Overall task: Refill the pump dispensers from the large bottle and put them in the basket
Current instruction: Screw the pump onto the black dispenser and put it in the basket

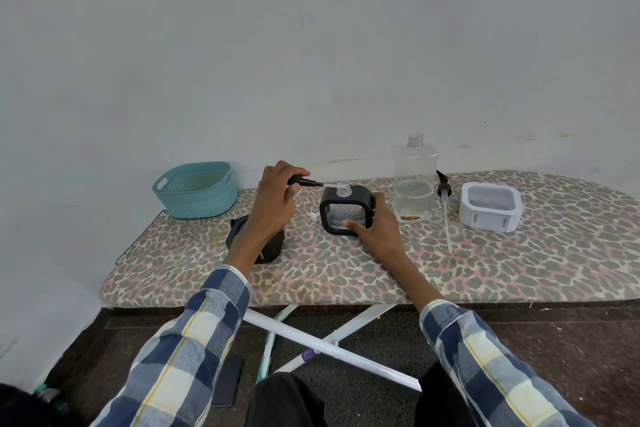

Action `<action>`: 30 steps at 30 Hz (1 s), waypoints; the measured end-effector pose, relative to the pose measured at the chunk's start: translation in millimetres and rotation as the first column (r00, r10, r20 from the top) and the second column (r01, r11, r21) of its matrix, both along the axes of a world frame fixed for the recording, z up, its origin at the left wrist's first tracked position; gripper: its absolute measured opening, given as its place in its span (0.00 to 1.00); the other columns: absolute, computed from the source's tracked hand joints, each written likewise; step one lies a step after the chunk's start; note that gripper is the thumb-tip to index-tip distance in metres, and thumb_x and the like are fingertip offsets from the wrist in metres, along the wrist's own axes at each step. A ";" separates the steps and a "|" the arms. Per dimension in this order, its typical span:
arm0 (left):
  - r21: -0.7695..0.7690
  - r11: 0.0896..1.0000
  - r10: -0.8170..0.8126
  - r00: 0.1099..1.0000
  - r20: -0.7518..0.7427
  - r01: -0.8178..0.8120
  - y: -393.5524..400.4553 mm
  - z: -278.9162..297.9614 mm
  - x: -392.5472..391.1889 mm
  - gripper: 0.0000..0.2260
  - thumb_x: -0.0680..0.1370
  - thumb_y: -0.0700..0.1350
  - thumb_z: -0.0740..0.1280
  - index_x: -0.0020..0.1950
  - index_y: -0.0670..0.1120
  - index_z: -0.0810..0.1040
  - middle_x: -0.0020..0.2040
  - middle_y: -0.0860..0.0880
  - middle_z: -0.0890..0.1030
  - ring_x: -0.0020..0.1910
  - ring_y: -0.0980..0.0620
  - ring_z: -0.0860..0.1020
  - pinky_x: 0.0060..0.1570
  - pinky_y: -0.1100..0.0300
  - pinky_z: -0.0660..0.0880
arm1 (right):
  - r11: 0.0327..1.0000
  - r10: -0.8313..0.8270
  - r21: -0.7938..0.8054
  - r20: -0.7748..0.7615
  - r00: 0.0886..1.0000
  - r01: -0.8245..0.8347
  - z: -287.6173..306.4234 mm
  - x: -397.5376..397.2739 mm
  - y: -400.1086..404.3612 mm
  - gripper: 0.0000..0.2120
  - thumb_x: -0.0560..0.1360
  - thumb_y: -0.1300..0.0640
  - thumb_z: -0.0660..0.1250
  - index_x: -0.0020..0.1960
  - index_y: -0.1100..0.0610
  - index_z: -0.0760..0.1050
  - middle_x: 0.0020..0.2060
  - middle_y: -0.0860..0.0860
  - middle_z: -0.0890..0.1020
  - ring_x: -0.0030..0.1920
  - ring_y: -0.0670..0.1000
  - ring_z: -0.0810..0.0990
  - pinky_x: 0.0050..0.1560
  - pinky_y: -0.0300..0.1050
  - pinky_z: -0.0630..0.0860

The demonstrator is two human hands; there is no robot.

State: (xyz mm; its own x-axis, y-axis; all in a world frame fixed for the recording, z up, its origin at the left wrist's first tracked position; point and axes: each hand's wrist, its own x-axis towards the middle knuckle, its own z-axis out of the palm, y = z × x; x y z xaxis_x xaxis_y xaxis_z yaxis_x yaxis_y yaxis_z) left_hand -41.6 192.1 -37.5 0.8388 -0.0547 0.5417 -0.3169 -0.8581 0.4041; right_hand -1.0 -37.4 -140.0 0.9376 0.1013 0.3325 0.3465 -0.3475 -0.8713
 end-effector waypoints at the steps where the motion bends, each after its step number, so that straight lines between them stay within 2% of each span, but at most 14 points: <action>1: 0.045 0.999 -0.003 1.000 0.007 0.003 0.9 4.7 1.2 0.17 0.84 0.32 0.64 0.67 0.49 0.81 0.61 0.52 0.77 0.62 0.52 0.70 0.65 0.52 0.72 | 1.000 0.000 0.000 0.002 1.000 0.000 -0.1 0.2 0.1 0.28 0.73 0.50 0.81 0.64 0.52 0.68 0.55 0.48 0.81 0.52 0.48 0.79 0.49 0.42 0.75; 6: 0.279 0.959 -0.052 0.999 0.009 0.047 -6.1 38.8 6.8 0.19 0.82 0.30 0.65 0.68 0.47 0.82 0.61 0.49 0.78 0.61 0.48 0.71 0.63 0.45 0.73 | 1.000 0.012 0.015 0.005 1.000 -0.012 -0.3 0.1 -0.2 0.27 0.74 0.50 0.81 0.62 0.49 0.67 0.54 0.46 0.79 0.51 0.49 0.79 0.47 0.40 0.74; 9: 0.412 0.907 -0.079 0.996 -0.032 0.085 -19.9 59.9 10.1 0.20 0.80 0.30 0.66 0.69 0.47 0.82 0.61 0.49 0.78 0.63 0.46 0.70 0.61 0.46 0.71 | 1.000 0.007 0.022 0.011 1.000 -0.008 -1.1 0.7 0.3 0.27 0.74 0.49 0.81 0.62 0.48 0.67 0.53 0.46 0.80 0.52 0.49 0.80 0.46 0.41 0.74; 12: 0.521 0.846 -0.080 0.993 -0.084 0.112 -38.7 75.9 15.3 0.20 0.81 0.33 0.68 0.70 0.49 0.81 0.61 0.51 0.79 0.66 0.46 0.69 0.59 0.52 0.64 | 1.000 0.007 0.012 0.017 1.000 -0.007 -1.5 1.4 0.5 0.27 0.74 0.50 0.81 0.62 0.48 0.66 0.54 0.46 0.80 0.51 0.48 0.80 0.44 0.36 0.73; 14: 0.517 0.845 -0.067 0.986 -0.154 0.139 -54.0 81.5 19.2 0.21 0.81 0.37 0.71 0.73 0.52 0.78 0.60 0.54 0.80 0.68 0.48 0.68 0.62 0.50 0.63 | 1.000 0.004 0.010 0.018 1.000 -0.004 -1.7 2.1 0.9 0.27 0.74 0.50 0.81 0.62 0.48 0.66 0.55 0.47 0.81 0.52 0.49 0.80 0.45 0.38 0.74; 16: 0.447 0.878 -0.066 0.968 -0.241 0.171 -66.7 79.3 23.5 0.25 0.81 0.41 0.74 0.76 0.55 0.74 0.58 0.54 0.81 0.66 0.49 0.72 0.65 0.47 0.64 | 1.000 0.004 0.012 0.020 1.000 -0.004 -1.9 2.7 1.2 0.27 0.74 0.51 0.81 0.62 0.48 0.66 0.55 0.48 0.81 0.52 0.49 0.80 0.46 0.40 0.74; 18: 0.392 0.905 -0.055 0.957 -0.285 0.169 -74.7 69.7 26.4 0.27 0.79 0.43 0.76 0.76 0.55 0.73 0.55 0.52 0.82 0.58 0.49 0.76 0.64 0.47 0.68 | 1.000 0.005 0.013 0.018 1.000 -0.005 -2.2 2.9 1.5 0.27 0.74 0.50 0.81 0.62 0.48 0.66 0.54 0.47 0.80 0.51 0.49 0.80 0.43 0.37 0.73; 21: 0.195 0.974 -0.058 0.958 -0.282 0.117 -76.6 40.7 33.0 0.23 0.76 0.45 0.80 0.69 0.54 0.77 0.54 0.51 0.82 0.53 0.50 0.80 0.61 0.49 0.77 | 1.000 0.006 0.017 0.025 1.000 -0.007 -3.9 3.6 1.8 0.27 0.74 0.51 0.81 0.62 0.48 0.66 0.52 0.46 0.80 0.50 0.50 0.80 0.42 0.35 0.72; 23: -0.056 0.995 -0.096 0.969 -0.229 0.085 -74.6 20.9 33.9 0.18 0.75 0.43 0.81 0.63 0.52 0.81 0.53 0.50 0.84 0.52 0.54 0.82 0.54 0.61 0.79 | 1.000 0.009 0.027 0.027 1.000 -0.009 -5.5 4.1 1.4 0.26 0.74 0.52 0.81 0.62 0.48 0.66 0.52 0.47 0.80 0.50 0.50 0.81 0.43 0.35 0.72; 25: -0.278 0.959 -0.112 0.974 -0.197 0.054 -71.3 5.8 32.6 0.16 0.75 0.42 0.81 0.60 0.50 0.83 0.53 0.51 0.85 0.53 0.61 0.83 0.49 0.72 0.76 | 1.000 0.007 0.030 0.029 1.000 -0.008 -5.9 4.1 1.2 0.26 0.75 0.52 0.80 0.62 0.48 0.66 0.52 0.47 0.80 0.50 0.50 0.81 0.43 0.36 0.73; 26: -0.349 0.936 -0.113 0.976 -0.189 0.041 -69.9 -0.8 31.8 0.14 0.76 0.43 0.80 0.60 0.49 0.83 0.53 0.52 0.86 0.54 0.61 0.83 0.51 0.70 0.77 | 1.000 0.007 0.026 0.032 0.999 -0.008 -5.7 3.7 1.2 0.26 0.75 0.52 0.80 0.62 0.48 0.66 0.52 0.47 0.80 0.49 0.49 0.81 0.43 0.36 0.73; 28: -0.446 0.895 -0.118 0.979 -0.167 0.031 -69.8 -12.8 31.4 0.11 0.78 0.45 0.79 0.58 0.51 0.83 0.55 0.52 0.87 0.58 0.56 0.84 0.59 0.58 0.81 | 1.000 0.009 0.015 0.040 0.999 -0.009 -5.4 3.5 1.5 0.25 0.75 0.51 0.80 0.62 0.48 0.66 0.52 0.47 0.79 0.48 0.48 0.80 0.43 0.35 0.72; 30: -0.512 0.858 -0.139 0.981 -0.133 0.052 -75.2 -21.5 30.7 0.08 0.81 0.43 0.75 0.59 0.52 0.83 0.55 0.52 0.88 0.59 0.55 0.84 0.62 0.52 0.81 | 1.000 0.009 0.006 0.041 0.999 -0.009 -5.5 2.8 1.3 0.25 0.76 0.51 0.79 0.63 0.49 0.66 0.52 0.46 0.78 0.47 0.46 0.79 0.41 0.32 0.71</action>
State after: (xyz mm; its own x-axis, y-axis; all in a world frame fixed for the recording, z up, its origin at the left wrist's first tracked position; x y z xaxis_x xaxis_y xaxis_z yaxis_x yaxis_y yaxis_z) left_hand -10.9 116.9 -59.1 0.9207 0.1050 0.3758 -0.2805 -0.4916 0.8244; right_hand 1.8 -36.2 -145.5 0.9222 0.1072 0.3716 0.3853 -0.3392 -0.8582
